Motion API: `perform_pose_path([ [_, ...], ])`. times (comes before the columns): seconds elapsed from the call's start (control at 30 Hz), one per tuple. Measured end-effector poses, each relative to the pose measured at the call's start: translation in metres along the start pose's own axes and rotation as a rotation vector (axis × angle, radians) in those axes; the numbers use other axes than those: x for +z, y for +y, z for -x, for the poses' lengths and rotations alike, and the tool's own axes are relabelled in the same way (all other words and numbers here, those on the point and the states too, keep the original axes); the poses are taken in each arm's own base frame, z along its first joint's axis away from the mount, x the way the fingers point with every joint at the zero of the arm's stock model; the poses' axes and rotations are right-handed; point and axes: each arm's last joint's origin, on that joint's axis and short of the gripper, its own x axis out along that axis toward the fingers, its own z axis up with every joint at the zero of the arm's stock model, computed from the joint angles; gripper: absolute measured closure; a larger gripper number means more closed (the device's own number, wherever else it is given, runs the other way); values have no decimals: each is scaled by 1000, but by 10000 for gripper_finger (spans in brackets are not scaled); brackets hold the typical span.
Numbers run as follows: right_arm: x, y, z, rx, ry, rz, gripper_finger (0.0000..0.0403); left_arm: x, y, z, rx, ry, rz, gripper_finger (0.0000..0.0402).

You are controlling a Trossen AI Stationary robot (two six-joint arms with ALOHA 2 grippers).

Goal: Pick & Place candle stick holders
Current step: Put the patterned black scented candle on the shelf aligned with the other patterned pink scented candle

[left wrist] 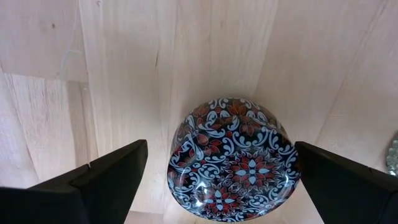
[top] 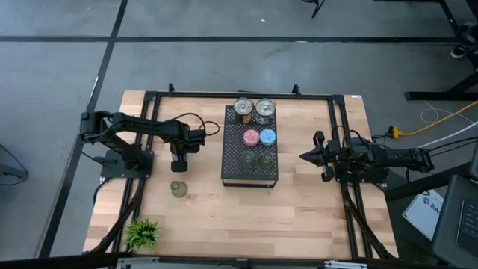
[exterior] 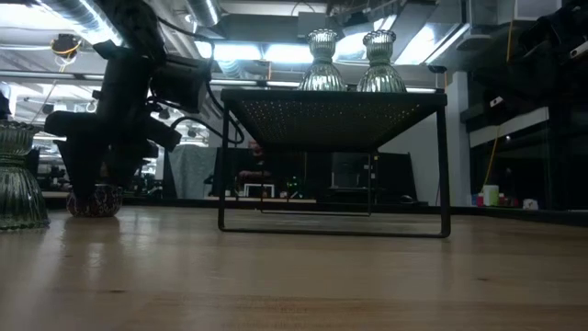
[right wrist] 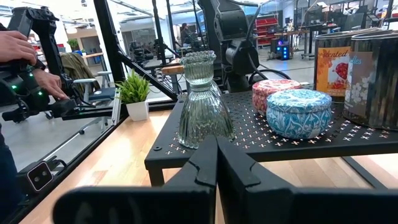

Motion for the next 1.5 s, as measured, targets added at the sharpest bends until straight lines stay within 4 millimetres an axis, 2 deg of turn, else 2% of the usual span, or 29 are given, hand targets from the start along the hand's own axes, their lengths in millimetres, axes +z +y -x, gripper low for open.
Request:
perform_pose_path([
  [0.13,0,0,0,0,0,0,397,0,0,0,0,0,0,10],
  [0.63,0,0,0,0,0,0,397,0,-1,0,-27,-2,2,92],
  [0.93,0,0,0,0,0,0,397,0,-1,2,-33,6,18,101],
  [1.17,0,0,0,0,0,0,397,5,-1,16,-51,6,21,101],
  [1.5,0,0,0,0,0,0,397,16,2,52,-79,-18,90,102],
])
